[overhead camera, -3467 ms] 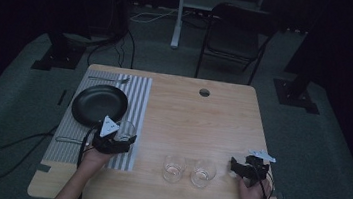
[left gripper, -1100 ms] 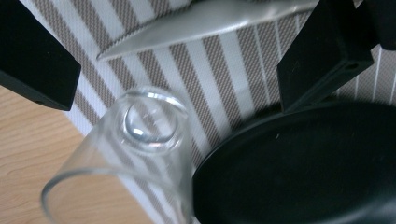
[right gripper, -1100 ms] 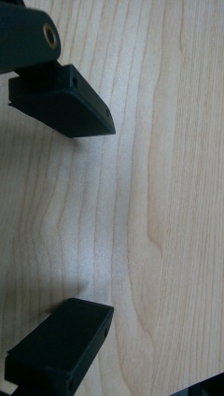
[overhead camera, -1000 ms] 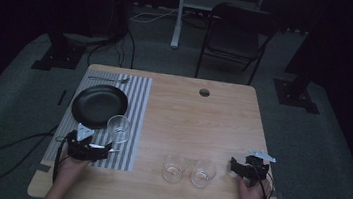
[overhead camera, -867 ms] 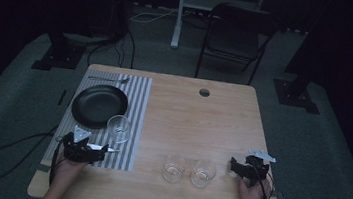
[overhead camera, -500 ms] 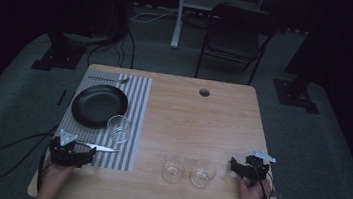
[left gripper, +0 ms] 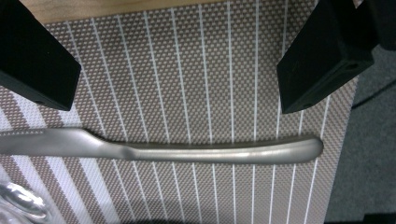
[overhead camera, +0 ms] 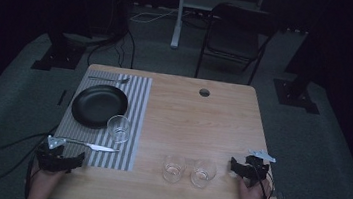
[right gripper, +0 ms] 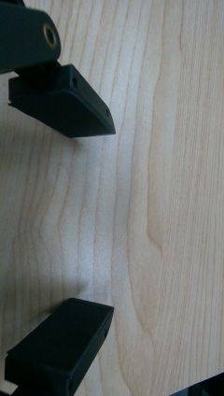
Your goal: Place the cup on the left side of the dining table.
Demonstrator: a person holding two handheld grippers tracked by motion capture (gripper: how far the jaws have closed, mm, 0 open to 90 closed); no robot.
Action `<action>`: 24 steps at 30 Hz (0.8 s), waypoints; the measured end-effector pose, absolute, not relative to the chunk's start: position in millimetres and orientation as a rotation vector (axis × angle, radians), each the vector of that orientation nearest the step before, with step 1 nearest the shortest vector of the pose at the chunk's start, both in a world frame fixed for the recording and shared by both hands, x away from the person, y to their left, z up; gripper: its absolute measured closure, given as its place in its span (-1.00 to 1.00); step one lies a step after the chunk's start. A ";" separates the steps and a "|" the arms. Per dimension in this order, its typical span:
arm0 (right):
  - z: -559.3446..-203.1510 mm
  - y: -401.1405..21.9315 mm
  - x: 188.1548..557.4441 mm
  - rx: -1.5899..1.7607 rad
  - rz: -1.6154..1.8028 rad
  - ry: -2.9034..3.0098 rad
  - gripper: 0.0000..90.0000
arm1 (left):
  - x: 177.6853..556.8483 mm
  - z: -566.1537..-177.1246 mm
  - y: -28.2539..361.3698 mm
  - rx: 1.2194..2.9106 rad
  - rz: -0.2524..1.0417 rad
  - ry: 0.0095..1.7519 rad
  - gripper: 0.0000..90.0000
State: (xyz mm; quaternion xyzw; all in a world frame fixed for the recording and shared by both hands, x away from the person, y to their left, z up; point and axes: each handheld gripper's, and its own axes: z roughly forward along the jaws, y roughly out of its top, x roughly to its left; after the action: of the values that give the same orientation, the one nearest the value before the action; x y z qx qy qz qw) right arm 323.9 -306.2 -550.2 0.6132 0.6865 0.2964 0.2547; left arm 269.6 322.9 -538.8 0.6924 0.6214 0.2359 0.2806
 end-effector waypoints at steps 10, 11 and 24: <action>-550.2 -306.2 323.9 1.666 0.805 1.864 -0.74 | 271.9 -546.5 319.0 1.841 0.692 1.700 -1.00; -550.2 -306.3 323.9 1.665 0.805 1.865 -0.75 | 271.9 -546.5 318.9 1.843 0.692 1.698 -1.00; -550.2 -306.2 323.9 1.665 0.805 1.865 -0.75 | 267.1 -546.5 316.1 1.819 0.701 1.732 -1.00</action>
State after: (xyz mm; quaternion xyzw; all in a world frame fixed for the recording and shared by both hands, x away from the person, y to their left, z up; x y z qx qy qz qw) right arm 323.9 -306.2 -550.2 0.6131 0.6866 0.2963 0.2547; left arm 267.1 316.1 -546.5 0.6728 0.6408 0.2594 0.2637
